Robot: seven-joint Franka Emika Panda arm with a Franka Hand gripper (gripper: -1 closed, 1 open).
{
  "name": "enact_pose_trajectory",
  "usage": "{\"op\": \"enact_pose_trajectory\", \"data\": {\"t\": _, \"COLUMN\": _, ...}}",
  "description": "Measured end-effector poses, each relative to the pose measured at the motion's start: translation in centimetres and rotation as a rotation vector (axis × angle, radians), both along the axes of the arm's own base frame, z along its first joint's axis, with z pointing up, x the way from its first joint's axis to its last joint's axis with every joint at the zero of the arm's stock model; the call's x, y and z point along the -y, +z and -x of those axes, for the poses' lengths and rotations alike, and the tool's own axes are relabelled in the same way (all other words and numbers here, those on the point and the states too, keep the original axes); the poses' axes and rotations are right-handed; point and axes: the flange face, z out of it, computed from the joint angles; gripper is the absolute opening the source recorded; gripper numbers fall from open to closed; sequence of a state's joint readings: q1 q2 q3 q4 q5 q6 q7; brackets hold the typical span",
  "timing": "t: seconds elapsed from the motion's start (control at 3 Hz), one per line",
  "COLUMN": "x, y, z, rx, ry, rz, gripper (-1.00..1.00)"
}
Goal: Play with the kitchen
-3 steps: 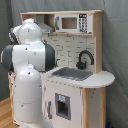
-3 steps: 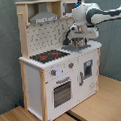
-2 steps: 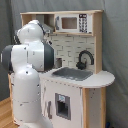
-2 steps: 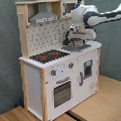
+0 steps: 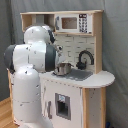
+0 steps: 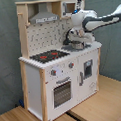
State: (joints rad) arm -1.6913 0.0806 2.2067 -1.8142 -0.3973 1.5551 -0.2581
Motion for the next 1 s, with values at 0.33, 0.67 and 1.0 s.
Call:
{"op": "enact_pose_trajectory", "data": {"t": 0.33, "x": 1.5, "y": -0.3, "z": -1.3, "rx": 0.044, "ry": 0.003, "rz": -0.055, "gripper": -1.00}}
{"op": "enact_pose_trajectory", "data": {"t": 0.67, "x": 2.3, "y": -2.0, "z": -2.3, "rx": 0.059, "ry": 0.021, "rz": -0.071, "gripper": -1.00}}
{"op": "enact_pose_trajectory", "data": {"t": 1.0, "x": 1.8, "y": -3.1, "z": -3.0, "rx": 0.092, "ry": 0.069, "rz": -0.092, "gripper": -1.00}}
